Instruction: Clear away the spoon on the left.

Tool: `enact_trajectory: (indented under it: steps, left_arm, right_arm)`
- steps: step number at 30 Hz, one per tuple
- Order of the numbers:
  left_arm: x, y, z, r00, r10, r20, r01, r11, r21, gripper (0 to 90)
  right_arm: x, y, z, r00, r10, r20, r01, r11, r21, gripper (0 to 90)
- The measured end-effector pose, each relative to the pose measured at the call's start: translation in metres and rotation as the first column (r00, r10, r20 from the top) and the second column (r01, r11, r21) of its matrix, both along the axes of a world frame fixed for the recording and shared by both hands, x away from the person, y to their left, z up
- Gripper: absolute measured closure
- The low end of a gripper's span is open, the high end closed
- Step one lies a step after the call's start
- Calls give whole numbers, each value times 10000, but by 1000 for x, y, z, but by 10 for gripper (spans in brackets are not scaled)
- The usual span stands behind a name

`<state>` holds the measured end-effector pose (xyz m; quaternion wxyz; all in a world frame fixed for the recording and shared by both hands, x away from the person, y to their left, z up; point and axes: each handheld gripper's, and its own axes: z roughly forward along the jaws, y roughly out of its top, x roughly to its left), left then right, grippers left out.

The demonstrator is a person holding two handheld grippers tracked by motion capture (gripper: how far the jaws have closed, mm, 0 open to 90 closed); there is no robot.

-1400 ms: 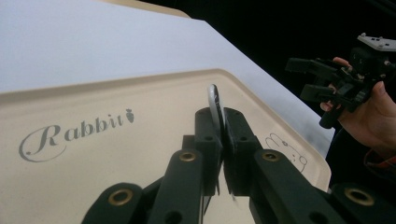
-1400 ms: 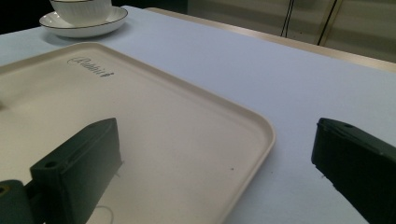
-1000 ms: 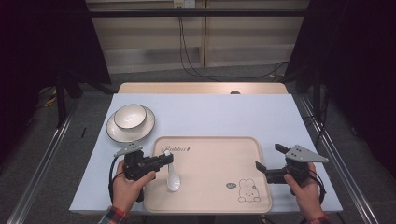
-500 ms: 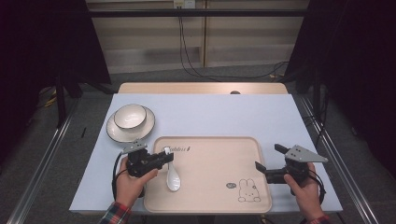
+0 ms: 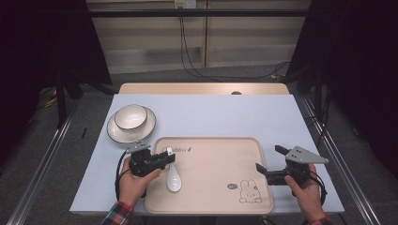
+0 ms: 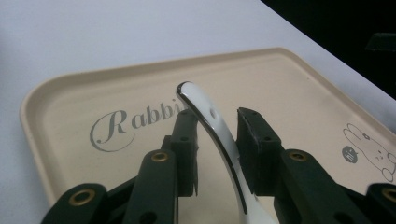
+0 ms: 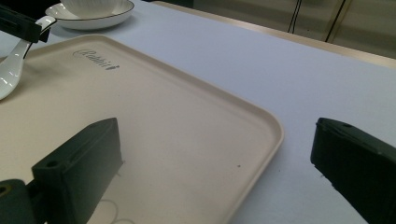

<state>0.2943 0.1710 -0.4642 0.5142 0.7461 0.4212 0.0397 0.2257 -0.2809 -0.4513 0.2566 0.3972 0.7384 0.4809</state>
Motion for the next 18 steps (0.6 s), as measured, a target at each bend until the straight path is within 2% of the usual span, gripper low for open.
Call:
enact_trajectory:
  steps: [4, 9, 15, 18]
  left_arm:
    - [1, 0, -1, 9999, 24, -116, -24, 10000, -18, 666]
    - [1, -1, -2, 9998, 141, -146, -138, 9996, 237, 661]
    - [2, 0, -3, 9995, 212, -238, -206, 9995, 240, 648]
    - [3, -1, -3, 9992, 364, -162, -359, 9989, 308, 627]
  right_arm:
    - [0, 1, 0, 10000, 70, -19, -71, 10000, -59, 15]
    - [0, 1, 0, 10000, 31, -49, -31, 10000, -31, 16]
    - [0, 1, 0, 10000, 68, -62, -69, 10000, -61, 16]
    - [0, 1, -1, 9999, 88, -59, -89, 9999, -61, 16]
